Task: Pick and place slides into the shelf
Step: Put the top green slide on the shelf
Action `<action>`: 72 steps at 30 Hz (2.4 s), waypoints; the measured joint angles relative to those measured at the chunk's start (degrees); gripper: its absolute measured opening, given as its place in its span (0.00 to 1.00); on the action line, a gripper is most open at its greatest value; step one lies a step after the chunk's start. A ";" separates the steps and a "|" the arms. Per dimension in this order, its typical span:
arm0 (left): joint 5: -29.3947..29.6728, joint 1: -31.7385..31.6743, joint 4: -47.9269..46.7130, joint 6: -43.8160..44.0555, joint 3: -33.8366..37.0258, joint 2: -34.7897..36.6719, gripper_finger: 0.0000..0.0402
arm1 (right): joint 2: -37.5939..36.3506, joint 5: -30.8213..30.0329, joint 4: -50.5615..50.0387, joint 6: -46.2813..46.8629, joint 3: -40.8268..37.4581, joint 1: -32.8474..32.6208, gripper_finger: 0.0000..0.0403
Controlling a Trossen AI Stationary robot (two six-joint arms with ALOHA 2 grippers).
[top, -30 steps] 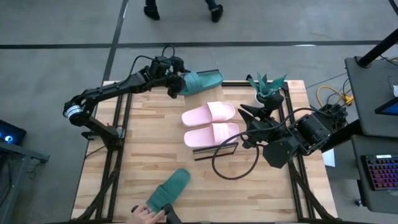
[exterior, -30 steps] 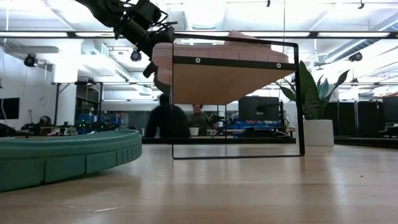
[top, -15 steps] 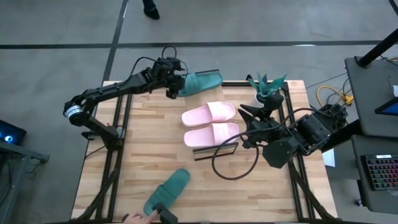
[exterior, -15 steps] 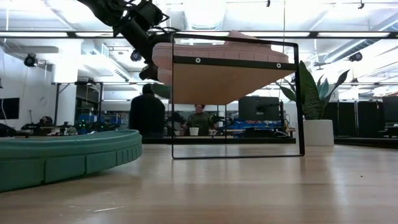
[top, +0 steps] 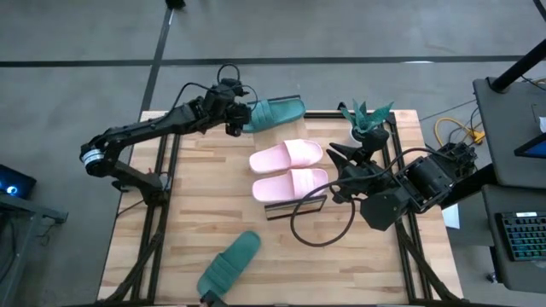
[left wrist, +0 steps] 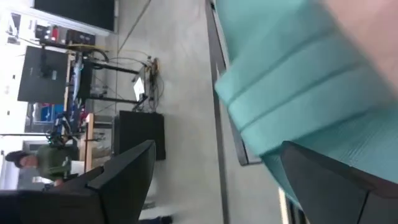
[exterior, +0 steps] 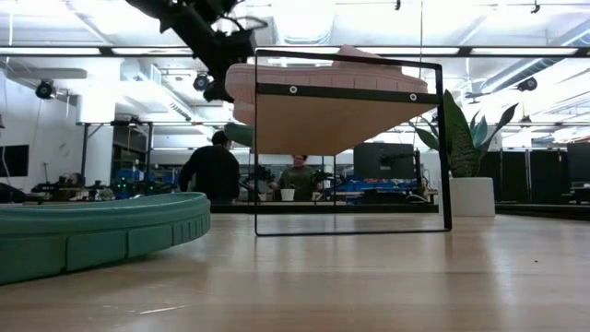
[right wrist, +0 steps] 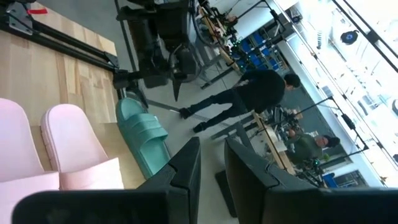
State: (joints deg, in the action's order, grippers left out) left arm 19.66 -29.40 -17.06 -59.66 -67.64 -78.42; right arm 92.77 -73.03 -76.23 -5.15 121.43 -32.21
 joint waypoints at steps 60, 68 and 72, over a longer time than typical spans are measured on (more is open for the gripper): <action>-4.15 6.94 1.27 -3.93 0.74 -10.82 0.00 | 0.00 -0.02 -0.26 0.19 -1.49 0.00 0.16; -2.76 6.84 1.43 -4.40 -1.03 -10.90 0.00 | 0.00 -0.02 -0.28 0.20 -1.51 0.00 0.16; -2.65 6.76 1.47 -5.10 -1.02 -10.90 0.00 | 0.00 -0.02 -0.29 0.20 -1.63 0.00 0.16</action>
State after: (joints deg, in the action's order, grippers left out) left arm 17.02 -22.65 -15.59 -64.75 -68.65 -89.32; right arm 92.77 -73.06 -76.52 -4.95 119.80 -32.21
